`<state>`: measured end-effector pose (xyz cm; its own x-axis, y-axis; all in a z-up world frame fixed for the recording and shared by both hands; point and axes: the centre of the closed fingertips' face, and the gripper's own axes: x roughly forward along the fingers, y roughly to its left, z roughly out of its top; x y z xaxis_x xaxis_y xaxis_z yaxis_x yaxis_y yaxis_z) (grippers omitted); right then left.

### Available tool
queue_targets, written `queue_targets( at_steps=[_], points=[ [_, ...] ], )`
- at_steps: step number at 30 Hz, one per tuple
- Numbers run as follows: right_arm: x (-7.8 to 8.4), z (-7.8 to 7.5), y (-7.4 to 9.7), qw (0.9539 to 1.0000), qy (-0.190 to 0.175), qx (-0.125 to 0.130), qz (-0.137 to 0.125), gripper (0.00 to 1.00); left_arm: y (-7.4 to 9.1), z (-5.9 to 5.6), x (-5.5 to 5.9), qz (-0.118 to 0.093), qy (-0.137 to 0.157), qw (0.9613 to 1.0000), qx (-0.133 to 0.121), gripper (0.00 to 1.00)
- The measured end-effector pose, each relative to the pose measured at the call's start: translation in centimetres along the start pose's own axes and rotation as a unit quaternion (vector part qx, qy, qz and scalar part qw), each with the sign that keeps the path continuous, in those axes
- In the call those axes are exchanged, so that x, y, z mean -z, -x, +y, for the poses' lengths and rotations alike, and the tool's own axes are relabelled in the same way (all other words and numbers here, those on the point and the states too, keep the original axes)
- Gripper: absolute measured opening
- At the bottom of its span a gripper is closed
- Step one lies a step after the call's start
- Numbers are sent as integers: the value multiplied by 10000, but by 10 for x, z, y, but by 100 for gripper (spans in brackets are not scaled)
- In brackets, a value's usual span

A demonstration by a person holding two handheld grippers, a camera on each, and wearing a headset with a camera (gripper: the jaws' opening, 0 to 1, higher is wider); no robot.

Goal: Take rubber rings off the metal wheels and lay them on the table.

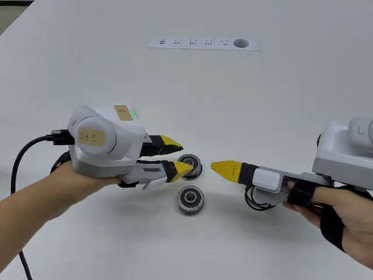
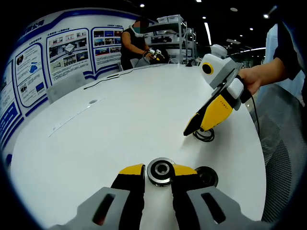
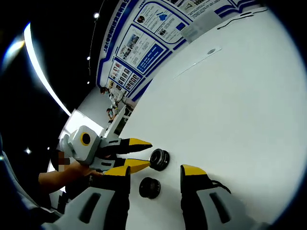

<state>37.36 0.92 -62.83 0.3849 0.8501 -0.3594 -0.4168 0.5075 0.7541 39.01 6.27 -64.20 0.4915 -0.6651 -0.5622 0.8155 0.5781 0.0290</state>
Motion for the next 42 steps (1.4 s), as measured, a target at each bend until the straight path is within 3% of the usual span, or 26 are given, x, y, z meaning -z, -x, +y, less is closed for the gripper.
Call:
queue_targets(
  at_steps=[20, 42],
  points=[
    [-2, 3, -8, 10000, -82, -36, -11, 43, -4, -5, 3, 38, 61, 9998, 161, 16],
    [7, 19, -45, 9991, 62, -219, 363, 51, -6, -2, 3, -46, 108, 9996, 274, 14]
  ],
)
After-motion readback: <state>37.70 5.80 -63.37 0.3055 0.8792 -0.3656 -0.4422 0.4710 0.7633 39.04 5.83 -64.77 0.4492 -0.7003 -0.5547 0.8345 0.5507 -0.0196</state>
